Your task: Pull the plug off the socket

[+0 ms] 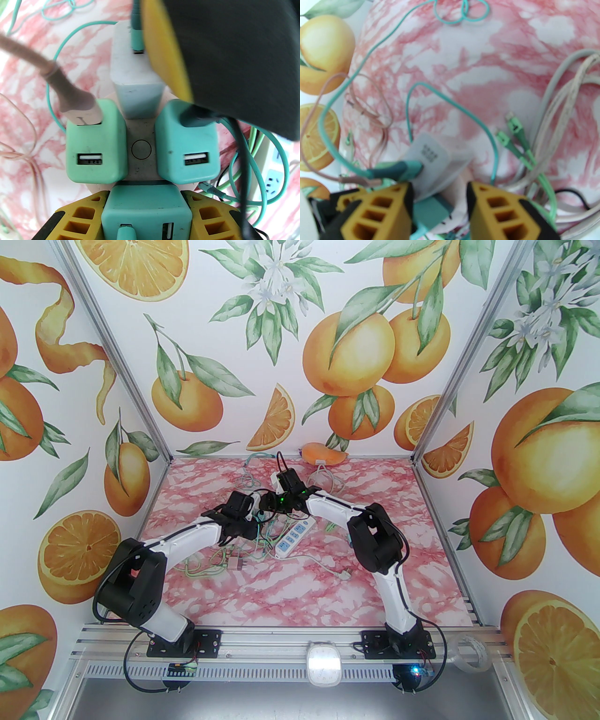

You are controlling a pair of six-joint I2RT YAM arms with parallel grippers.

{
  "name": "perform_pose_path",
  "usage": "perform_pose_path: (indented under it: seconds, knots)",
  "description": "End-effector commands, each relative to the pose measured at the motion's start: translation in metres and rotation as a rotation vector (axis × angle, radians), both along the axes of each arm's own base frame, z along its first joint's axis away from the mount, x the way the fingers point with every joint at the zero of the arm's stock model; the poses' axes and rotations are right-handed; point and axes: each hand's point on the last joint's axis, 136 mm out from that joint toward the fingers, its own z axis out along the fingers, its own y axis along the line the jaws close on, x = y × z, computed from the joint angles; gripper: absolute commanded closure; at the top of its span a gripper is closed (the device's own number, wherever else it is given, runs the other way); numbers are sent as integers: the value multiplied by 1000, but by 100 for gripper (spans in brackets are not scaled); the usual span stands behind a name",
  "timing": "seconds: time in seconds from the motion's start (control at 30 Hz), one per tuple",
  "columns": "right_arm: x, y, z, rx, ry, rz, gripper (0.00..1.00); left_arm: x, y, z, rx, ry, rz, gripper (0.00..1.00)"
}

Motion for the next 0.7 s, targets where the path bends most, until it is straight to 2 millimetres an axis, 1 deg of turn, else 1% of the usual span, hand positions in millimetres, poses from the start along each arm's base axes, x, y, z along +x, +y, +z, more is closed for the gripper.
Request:
perform_pose_path:
  seconds: [0.0, 0.1, 0.17, 0.27, 0.33, 0.53, 0.67]
  knots:
    - [-37, -39, -81, -245, 187, -13, 57, 15, -14, 32, 17, -113, -60, 66]
    - [-38, -39, -81, -245, 187, -13, 57, 15, -12, 33, 1, -107, -49, 66]
    - [-38, -39, -82, -246, 190, -12, 57, 16, -12, 34, -63, -81, -32, 66]
    - [-38, -39, -81, -244, 187, -11, 57, 18, -9, 41, -192, -56, 1, 66]
    - [-38, -38, -81, -244, 187, -9, 57, 21, -7, 46, -247, -43, 19, 65]
    - [-39, -39, -81, -247, 185, -4, 57, 25, 0, 53, -338, -28, 59, 65]
    - [-39, -39, -82, -247, 187, -3, 57, 26, 0, 53, -325, -31, 54, 65]
